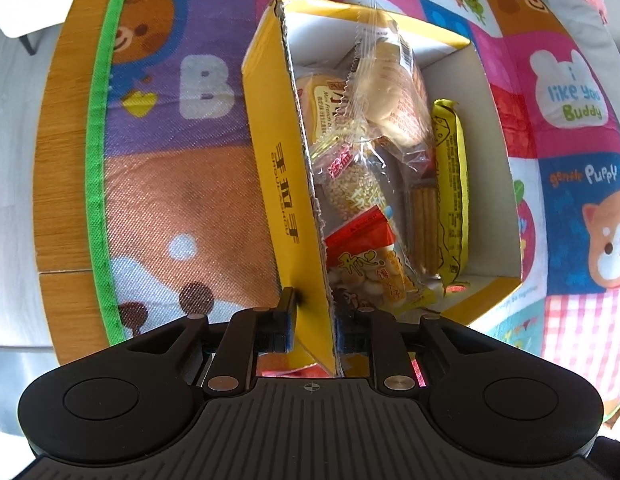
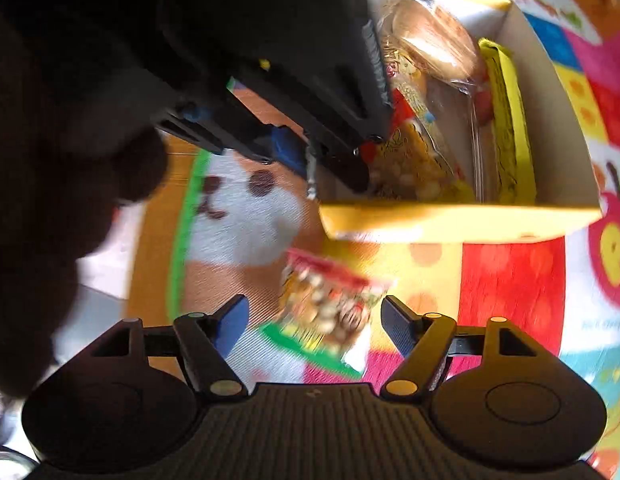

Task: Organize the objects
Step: 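Grasp the green-edged round-candy bag with the right tool, then lower the candy bag into the box and open the right tool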

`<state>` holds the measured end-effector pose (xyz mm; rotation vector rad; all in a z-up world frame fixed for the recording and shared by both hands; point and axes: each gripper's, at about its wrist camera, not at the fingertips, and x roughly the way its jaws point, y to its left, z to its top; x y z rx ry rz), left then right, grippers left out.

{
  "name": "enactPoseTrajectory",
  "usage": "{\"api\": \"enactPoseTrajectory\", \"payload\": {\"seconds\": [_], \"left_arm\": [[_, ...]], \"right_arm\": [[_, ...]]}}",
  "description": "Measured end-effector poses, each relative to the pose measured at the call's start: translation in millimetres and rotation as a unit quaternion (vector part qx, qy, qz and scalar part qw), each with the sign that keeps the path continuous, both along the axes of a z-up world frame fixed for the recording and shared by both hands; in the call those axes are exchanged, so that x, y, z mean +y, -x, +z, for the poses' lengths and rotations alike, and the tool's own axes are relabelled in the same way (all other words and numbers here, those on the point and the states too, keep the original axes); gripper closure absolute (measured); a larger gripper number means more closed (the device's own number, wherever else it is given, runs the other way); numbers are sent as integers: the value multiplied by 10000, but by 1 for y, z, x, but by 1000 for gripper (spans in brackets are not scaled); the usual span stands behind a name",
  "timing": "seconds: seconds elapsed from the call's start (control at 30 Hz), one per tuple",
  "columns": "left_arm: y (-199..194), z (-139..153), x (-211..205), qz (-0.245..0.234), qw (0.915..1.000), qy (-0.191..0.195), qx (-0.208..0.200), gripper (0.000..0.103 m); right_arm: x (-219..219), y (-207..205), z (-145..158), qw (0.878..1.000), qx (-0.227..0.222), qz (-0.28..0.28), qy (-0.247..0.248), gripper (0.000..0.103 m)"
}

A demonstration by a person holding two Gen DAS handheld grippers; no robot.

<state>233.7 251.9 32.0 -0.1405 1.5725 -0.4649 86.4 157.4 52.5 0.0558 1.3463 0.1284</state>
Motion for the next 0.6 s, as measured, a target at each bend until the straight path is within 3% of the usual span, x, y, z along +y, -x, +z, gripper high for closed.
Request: {"api": "enactPoseTrajectory", "payload": {"seconds": [0.13, 0.23, 0.37, 0.47, 0.6], "left_arm": [[1, 1, -3, -5, 10000, -42, -65, 82], [3, 1, -3, 37, 9999, -63, -85, 82], [3, -1, -1, 166, 9999, -16, -46, 82], [5, -5, 3, 287, 9996, 32, -5, 82], [8, -1, -1, 233, 9995, -128, -161, 83]], "right_arm": [[-10, 1, -13, 9998, 205, -3, 7, 31], [-17, 9, -10, 9991, 394, 148, 46, 48], [-35, 24, -3, 9980, 610, 70, 132, 51], [-59, 38, 12, 9970, 718, -220, 160, 51], [-91, 55, 58, 9955, 770, -547, -35, 51]]}}
